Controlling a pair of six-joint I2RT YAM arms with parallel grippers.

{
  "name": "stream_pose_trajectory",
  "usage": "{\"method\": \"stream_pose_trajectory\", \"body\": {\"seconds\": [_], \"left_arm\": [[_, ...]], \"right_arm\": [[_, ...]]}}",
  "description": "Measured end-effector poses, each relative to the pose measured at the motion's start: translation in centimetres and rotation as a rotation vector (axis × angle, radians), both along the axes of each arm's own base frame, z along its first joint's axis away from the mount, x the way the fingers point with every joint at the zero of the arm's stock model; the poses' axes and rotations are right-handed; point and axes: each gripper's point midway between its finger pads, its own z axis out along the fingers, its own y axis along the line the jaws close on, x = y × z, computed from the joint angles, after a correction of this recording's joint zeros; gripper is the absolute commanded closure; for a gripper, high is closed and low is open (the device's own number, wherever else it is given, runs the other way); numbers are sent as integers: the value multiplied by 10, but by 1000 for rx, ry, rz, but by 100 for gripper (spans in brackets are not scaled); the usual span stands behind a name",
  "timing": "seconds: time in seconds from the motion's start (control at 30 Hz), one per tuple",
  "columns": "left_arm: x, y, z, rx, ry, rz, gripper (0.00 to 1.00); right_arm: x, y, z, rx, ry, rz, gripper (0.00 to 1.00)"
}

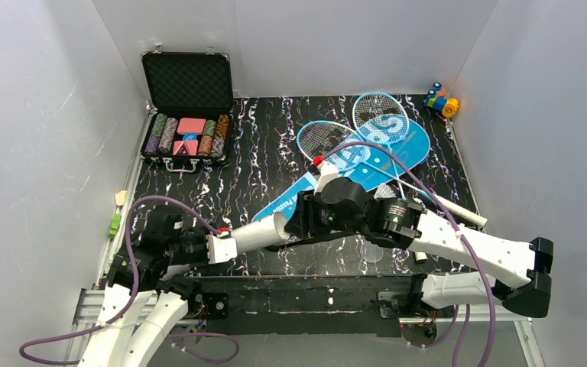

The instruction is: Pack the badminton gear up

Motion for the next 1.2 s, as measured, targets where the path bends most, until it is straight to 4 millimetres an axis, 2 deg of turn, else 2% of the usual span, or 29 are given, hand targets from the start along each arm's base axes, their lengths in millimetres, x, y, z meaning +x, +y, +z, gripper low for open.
{"method": "stream_pose_trajectory", "body": {"seconds": [0.23,0.37,0.5,0.6,0.73,0.8,0.87,0.93,1.0,1.1,1.2], "left_arm": [[-1,0,0,-4,10,4,57],[-1,-1,0,-6,16,9,57],[-1,-2,1,-14,17,8,56],[0,-2,2,-16,12,10,57],[2,-2,2,-17,2,12,57],[2,-2,0,-15,3,13,57],[2,-1,-1,-14,4,14,57],[2,-2,-2,-14,5,14,57],[3,-2,-2,-16,3,16,57],[5,-3,-1,-21,-3,18,56],[5,-3,0,-22,-2,20,56]], "right_arm": [[1,19,-14,-10,30,20,50],[1,29,-19,-8,46,37,44],[1,32,-13,-4,46,42,36],[6,26,3,26,25,22,31],[14,-4,33,80,-19,-43,26],[21,-26,44,91,-41,-103,26],[30,-51,50,90,-53,-183,25],[43,-72,46,63,-55,-263,25],[58,-92,31,-3,-44,-351,25],[83,-121,-9,-185,-10,-485,25],[98,-131,-55,-397,32,-530,26]]}}
